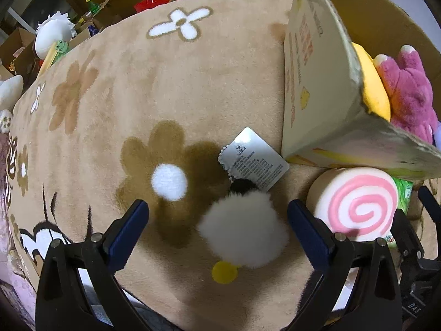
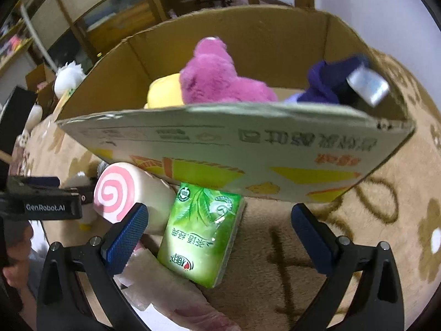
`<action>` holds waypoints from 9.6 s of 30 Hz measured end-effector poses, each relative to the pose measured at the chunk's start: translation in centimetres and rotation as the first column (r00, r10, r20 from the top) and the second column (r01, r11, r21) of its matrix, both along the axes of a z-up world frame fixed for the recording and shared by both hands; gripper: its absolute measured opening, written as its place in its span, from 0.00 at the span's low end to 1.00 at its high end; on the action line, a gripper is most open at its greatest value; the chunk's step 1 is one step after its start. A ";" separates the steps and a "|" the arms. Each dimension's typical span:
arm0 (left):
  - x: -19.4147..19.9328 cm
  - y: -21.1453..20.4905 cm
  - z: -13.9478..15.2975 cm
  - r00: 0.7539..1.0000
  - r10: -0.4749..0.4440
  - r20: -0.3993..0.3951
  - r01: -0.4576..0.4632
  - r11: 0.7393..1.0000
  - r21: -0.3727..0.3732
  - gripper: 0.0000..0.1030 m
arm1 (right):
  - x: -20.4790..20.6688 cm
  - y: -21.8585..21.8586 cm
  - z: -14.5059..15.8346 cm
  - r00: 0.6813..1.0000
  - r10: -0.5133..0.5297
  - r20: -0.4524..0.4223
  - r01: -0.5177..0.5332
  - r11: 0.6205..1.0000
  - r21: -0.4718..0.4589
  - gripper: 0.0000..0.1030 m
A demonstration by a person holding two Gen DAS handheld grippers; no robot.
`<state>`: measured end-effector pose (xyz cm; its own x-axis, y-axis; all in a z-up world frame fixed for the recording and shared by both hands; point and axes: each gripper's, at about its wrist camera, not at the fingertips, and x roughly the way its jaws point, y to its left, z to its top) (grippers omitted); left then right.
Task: Organize soft objects
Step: 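Grasp the white fluffy pom-pom with the left gripper while the right gripper grasps the green tissue pack, then lift the pom-pom and tissue pack and carry both over the box, then open both grippers to drop the pom-pom and tissue pack into the box, then withdraw both grippers toward the pink-swirl roll and pink wrapped item, then grasp the pink-swirl roll cushion with the left gripper while the right gripper grasps the pink wrapped item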
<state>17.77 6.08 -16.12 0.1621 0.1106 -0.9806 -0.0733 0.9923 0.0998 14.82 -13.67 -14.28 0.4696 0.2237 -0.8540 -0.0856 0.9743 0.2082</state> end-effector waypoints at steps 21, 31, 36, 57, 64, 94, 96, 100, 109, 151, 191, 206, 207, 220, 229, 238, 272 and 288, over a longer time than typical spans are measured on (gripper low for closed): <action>0.4 0.5 -2.0 0.997 0.051 -0.053 -0.052 0.999 -0.011 0.77 | -0.3 -1.4 0.3 0.999 -0.049 -0.002 0.049 0.999 0.019 0.87; 0.7 2.0 -2.8 0.992 0.100 -0.080 -0.106 0.990 -0.087 0.57 | 0.7 -0.9 -1.2 0.997 -0.013 -0.074 0.019 0.997 0.073 0.75; 0.4 1.7 -2.9 0.993 0.087 -0.079 -0.094 0.992 -0.087 0.49 | 0.6 -0.4 -1.3 0.996 -0.003 -0.087 0.009 0.998 0.068 0.59; -4.1 2.1 0.8 0.998 0.050 0.038 -0.046 0.995 -0.090 0.29 | -1.9 -0.1 1.9 0.999 -0.031 0.010 0.031 0.999 0.016 0.52; -5.3 2.4 5.6 0.974 0.068 0.215 -0.041 0.991 -0.127 0.29 | -4.0 -1.5 5.1 0.994 -0.043 0.099 0.039 0.998 0.043 0.52; -3.6 -7.2 17.1 0.682 -0.212 0.700 0.288 0.957 0.010 0.29 | -5.1 -3.5 14.6 0.908 -0.076 0.412 0.056 0.997 0.061 0.52; -3.1 -7.5 17.1 0.681 -0.221 0.698 0.297 0.955 0.012 0.29 | -4.6 -3.7 14.6 0.906 -0.078 0.416 0.059 0.997 0.058 0.52; -2.5 -8.3 16.9 0.668 -0.252 0.701 0.305 0.951 0.050 0.29 | -3.3 -4.0 14.3 0.905 -0.088 0.416 0.070 0.996 0.058 0.52; -1.0 -7.9 15.9 0.686 -0.232 0.689 0.292 0.956 0.030 0.29 | -1.4 -3.8 13.6 0.910 -0.088 0.406 0.074 0.996 0.050 0.52; 2.3 -8.4 9.1 0.824 -0.272 0.498 0.301 0.953 0.023 0.32 | 1.8 -4.1 8.5 0.951 -0.071 0.301 0.065 0.997 0.032 0.54; -4.3 -5.4 12.9 0.878 -0.230 0.419 0.269 0.962 -0.036 0.96 | -6.1 -3.9 10.8 0.958 -0.029 0.284 0.044 0.998 -0.045 1.00; -5.3 -6.4 10.9 0.910 -0.272 0.314 0.302 0.952 -0.047 0.96 | -8.0 -3.1 9.6 0.979 -0.006 0.205 0.016 0.999 -0.046 1.00; -5.2 -6.5 10.8 0.911 -0.274 0.310 0.302 0.952 -0.048 0.96 | -7.9 -3.2 9.5 0.979 -0.004 0.203 0.014 0.999 -0.050 1.00; -3.7 -7.5 7.9 0.935 -0.271 0.227 0.300 0.948 -0.107 0.96 | -6.5 -1.9 6.8 0.993 0.029 0.118 -0.019 0.997 -0.081 1.00; -2.6 -8.5 5.8 0.941 -0.294 0.165 0.317 0.939 -0.131 0.96 | -5.8 -0.9 4.5 0.997 0.055 0.044 -0.052 0.995 -0.081 1.00; -1.2 -9.3 3.3 0.951 -0.292 0.102 0.307 0.932 -0.194 0.96 | -5.2 -0.3 2.9 0.998 0.071 0.000 -0.071 0.996 -0.054 1.00; -0.6 -7.4 0.8 0.979 -0.205 -0.014 0.200 0.966 -0.165 0.68 | -4.5 5.0 -1.6 0.962 0.213 -0.171 -0.213 0.977 0.018 0.56; -2.6 -3.7 6.0 0.984 -0.143 0.102 0.161 0.968 -0.192 0.68 | -8.5 5.2 2.4 0.961 0.262 -0.085 -0.264 0.965 -0.010 0.24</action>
